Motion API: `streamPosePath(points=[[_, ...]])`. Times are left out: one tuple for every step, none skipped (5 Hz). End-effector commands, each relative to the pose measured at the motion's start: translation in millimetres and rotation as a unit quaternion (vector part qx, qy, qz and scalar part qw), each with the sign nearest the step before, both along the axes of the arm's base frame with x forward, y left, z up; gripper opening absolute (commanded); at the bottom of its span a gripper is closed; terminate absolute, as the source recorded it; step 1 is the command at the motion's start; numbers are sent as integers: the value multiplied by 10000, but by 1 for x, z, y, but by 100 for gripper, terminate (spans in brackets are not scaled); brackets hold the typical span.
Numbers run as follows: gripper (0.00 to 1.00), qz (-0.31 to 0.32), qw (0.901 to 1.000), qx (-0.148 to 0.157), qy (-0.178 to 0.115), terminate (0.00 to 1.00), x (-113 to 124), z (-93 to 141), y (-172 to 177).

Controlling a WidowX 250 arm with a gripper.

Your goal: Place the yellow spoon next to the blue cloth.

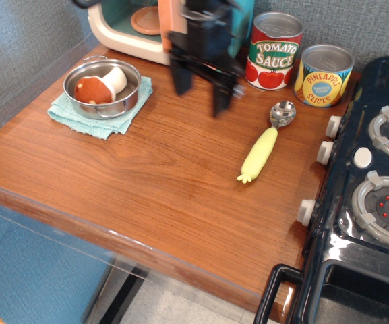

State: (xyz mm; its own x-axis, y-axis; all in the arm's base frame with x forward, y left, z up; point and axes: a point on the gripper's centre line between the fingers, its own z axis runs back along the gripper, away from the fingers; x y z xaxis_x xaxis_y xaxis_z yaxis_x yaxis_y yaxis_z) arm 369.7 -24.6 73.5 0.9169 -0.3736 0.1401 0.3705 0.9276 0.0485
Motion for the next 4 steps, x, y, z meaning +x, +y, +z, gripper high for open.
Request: streamPosePath(points=[[100, 101, 9999, 51, -65, 0, -4, -8, -38], [100, 170, 9998, 125, 27, 0, -6, -21, -47], [100, 319, 9992, -96, 227, 0, -7, -39, -55], [100, 223, 9996, -35, 183, 0, -8, -41, -63]])
